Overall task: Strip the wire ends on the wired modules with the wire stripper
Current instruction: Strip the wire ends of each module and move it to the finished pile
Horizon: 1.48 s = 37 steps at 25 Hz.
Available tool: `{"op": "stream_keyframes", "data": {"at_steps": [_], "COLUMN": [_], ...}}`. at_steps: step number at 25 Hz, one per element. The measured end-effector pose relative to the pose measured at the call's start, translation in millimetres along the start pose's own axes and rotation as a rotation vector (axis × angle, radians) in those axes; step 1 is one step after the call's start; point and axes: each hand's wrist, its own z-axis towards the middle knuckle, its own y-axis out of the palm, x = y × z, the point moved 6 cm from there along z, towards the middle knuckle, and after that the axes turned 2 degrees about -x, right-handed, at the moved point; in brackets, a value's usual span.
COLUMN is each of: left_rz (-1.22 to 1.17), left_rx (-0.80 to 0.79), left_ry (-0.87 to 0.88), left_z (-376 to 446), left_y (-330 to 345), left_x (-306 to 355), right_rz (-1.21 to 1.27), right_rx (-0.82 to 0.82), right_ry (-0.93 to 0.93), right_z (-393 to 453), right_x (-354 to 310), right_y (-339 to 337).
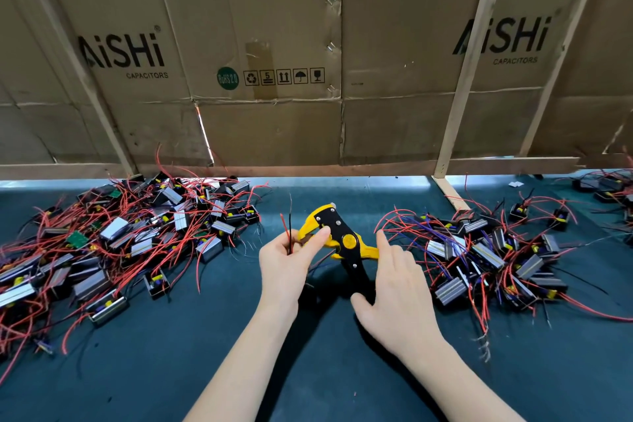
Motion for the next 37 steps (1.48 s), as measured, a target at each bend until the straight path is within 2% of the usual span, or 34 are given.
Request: {"op": "stream_keyframes", "data": {"at_steps": [4,7,10,12,17,20,25,37], "left_rz": [0.048,0.096,0.354,0.413,0.361,0.443,0.566,0.592], "left_rx": [-0.106,-0.19,-0.156,-0.171,-0.251,-0.227,-0.116,-0.153], "left_ry": [0.077,0.123,0.233,0.241,0.262,0.301,0.38,0.388], "left_z": [-1.3,-1.2,2.8,3.8,-0.5,-1.0,-1.2,-1.7], "left_y": [7.3,8.1,2.4,1.8,4.7,4.9,-0.1,4.0], "left_x": [8.7,11.5,11.0,8.6,7.1,7.5,10.2,8.7], "right_rz": [-0.045,0.219,0.394,0.316,0.051,-0.056,-0.124,-0.158], "right_rx": [0.056,0.037,0.106,0.133,0.188,0.252,0.354,0.323], "right_ry": [0.016,0.14,0.26,0.257,0.207,0.137,0.065,0.053], "right_z": [2.0,7.9,10.6,12.9,16.7,16.9,15.8,15.7], "right_x": [4.4,19.4,38.9,47.3,51.5,46.4,42.0,36.4], "right_y": [-3.4,-3.7,-8.3,-10.9,-15.7,-16.7,-18.6,-19.3]}}
